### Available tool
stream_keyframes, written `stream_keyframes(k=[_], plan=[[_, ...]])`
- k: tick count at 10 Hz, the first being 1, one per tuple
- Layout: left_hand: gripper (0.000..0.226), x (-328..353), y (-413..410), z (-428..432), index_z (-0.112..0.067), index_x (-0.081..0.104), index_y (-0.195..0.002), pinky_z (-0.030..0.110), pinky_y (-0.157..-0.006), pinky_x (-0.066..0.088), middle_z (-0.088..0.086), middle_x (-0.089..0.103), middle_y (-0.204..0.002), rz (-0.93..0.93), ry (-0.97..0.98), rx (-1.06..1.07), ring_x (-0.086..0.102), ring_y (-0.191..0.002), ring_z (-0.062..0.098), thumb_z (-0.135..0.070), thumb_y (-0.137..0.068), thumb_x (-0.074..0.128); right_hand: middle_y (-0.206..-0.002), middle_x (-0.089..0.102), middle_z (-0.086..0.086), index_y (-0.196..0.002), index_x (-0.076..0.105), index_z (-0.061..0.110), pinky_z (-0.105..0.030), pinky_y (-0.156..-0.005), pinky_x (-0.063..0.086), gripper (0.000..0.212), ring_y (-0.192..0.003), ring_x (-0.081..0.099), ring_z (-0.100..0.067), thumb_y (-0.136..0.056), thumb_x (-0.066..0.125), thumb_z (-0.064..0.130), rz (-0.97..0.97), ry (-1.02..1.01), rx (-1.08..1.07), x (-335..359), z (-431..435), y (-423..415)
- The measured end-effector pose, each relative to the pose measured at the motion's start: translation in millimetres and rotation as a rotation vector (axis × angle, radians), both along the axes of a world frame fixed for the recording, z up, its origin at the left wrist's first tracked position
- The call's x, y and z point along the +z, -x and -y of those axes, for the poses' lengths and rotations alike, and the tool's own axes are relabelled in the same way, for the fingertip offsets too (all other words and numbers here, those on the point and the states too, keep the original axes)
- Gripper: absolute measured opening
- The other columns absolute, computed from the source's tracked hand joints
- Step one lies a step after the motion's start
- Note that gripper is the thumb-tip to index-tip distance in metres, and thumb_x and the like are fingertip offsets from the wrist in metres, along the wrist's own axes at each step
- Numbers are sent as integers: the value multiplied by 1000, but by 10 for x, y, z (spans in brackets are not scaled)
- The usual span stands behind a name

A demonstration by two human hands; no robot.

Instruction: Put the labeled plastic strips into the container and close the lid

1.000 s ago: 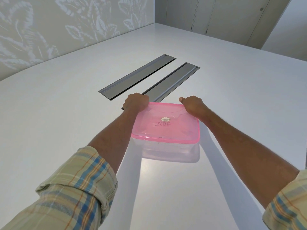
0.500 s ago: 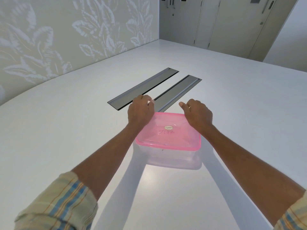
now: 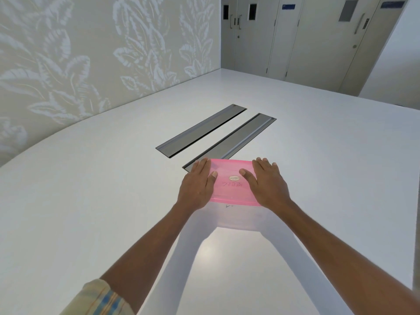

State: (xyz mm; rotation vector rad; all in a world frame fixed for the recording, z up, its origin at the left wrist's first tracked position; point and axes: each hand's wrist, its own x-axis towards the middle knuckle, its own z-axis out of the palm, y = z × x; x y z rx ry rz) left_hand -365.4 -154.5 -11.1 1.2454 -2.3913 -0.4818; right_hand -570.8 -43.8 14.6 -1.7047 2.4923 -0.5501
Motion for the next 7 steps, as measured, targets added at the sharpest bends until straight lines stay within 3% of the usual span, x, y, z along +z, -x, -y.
stream_keyframes(k=[2,3,4,5,7], plan=[[54,17,-23,-29,-15,36,-160,53,-116,44,5,35,-169,-6,-6,-14,33,-155,30,-39,-112,34,-163,42,-11,-152,44,8,-48,-130,18,80,-156,29,-30,-104,25,68,-60,-7,-2,-4,-36,-42],[57,30,1,-36,-20,35,-159,58,-117,42,1,33,-170,72,5,-5,31,-157,32,-49,-110,27,-156,50,-10,-146,48,8,-51,-129,20,87,-150,38,-29,-100,17,75,-122,-23,-2,-35,-4,4],[64,55,21,-63,-20,28,-162,61,-124,30,0,23,-174,144,-24,52,20,-162,28,-57,-109,22,-154,52,-10,-146,48,8,-52,-129,19,99,-148,40,-29,-95,6,81,-143,-53,-1,-37,26,17],[78,124,19,-139,-13,22,-165,58,-128,20,5,16,-177,167,-10,130,13,-164,26,-65,-107,22,-158,48,-10,-152,43,6,-52,-130,16,112,-152,36,-28,-89,-4,86,-191,-84,18,-42,25,3],[89,294,-229,-274,-7,19,-167,46,-133,15,10,16,-177,51,148,138,13,-165,27,-69,-103,24,-168,33,-17,-159,31,1,-52,-131,15,110,-160,22,-33,-91,4,83,-230,7,11,89,74,-16]])
